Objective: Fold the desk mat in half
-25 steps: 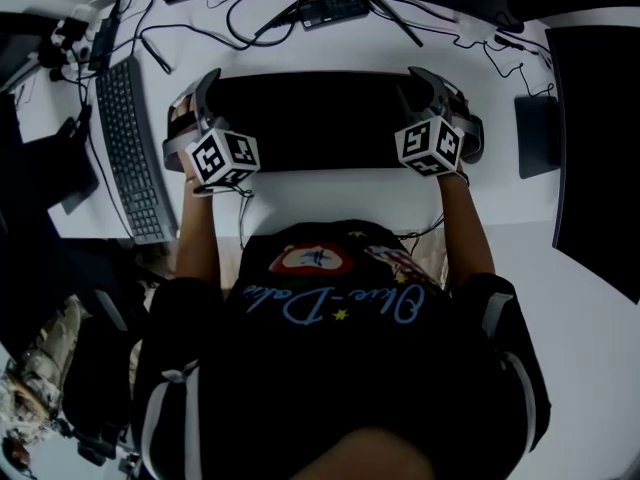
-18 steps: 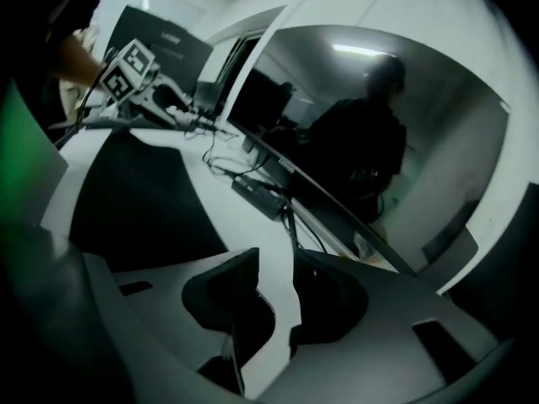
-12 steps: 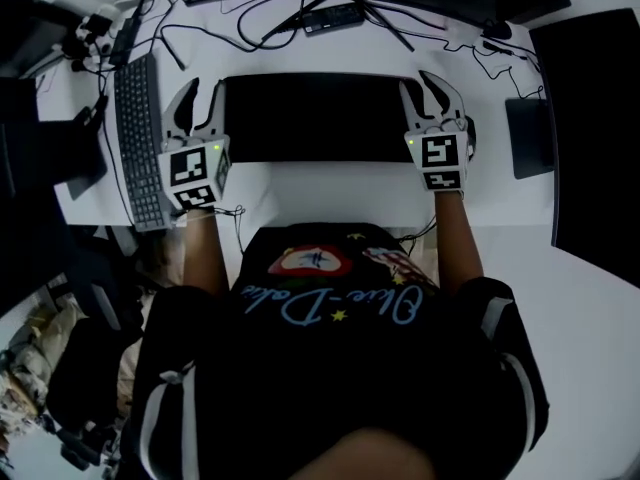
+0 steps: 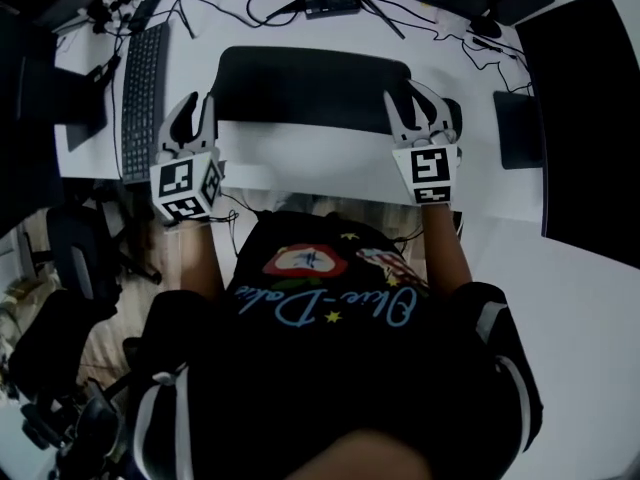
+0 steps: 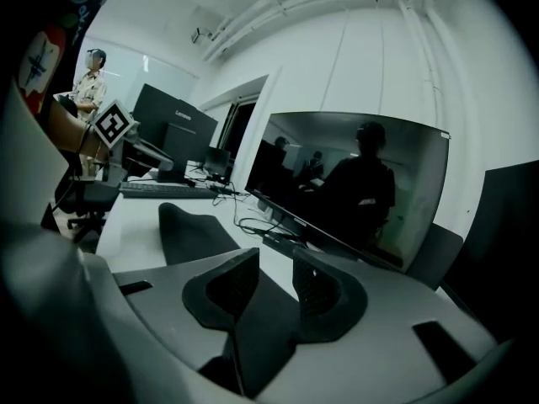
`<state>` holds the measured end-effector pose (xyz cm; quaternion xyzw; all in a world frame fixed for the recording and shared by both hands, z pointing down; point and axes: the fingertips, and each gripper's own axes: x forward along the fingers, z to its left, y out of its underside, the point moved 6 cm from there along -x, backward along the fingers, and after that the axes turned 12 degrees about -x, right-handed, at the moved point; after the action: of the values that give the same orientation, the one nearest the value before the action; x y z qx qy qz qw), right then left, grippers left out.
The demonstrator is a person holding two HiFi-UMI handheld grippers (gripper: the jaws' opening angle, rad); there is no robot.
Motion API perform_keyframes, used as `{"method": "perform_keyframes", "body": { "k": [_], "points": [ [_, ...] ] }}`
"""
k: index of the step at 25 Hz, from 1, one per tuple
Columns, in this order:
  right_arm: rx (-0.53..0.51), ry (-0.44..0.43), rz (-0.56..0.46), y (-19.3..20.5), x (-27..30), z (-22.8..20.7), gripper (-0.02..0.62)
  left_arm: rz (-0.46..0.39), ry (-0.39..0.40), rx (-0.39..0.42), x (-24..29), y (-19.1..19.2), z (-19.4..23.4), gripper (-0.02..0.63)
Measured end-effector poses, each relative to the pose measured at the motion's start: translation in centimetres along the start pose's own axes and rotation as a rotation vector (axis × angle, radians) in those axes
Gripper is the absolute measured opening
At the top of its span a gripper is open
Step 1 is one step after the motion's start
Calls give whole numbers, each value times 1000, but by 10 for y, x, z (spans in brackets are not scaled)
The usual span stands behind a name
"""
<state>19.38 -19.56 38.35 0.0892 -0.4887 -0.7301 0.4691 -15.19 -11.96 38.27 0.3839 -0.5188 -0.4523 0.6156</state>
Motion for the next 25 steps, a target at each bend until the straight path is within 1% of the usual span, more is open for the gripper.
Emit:
{"method": "perform_keyframes", "body": {
  "k": [3,5,9,11,15,18,22,25],
  "points": [
    [-1,-29,-24,-1,-20,16,112,41,-13,-28,-29,21,-9,102],
    [0,-53,-41,-2,-29,28,113,77,-21,-74,-46,36,-11,139],
    [-9,-103,-56,-5,-41,50,113,129,-34,-157,-70,64,-9,149],
    [-20,-121,-56,-8,-43,61,113,151,-48,-176,-76,70,-7,162],
    [-60,-151,-41,-15,-39,79,114,204,-59,-161,-73,82,6,192],
    [-115,-179,-5,-20,-29,93,114,269,-55,-119,-62,92,19,204],
    [-218,-235,50,-25,-9,115,114,337,-50,-35,-42,97,37,212],
    [-300,-271,100,-26,9,131,121,366,-16,-22,-24,98,50,212]
  ]
}}
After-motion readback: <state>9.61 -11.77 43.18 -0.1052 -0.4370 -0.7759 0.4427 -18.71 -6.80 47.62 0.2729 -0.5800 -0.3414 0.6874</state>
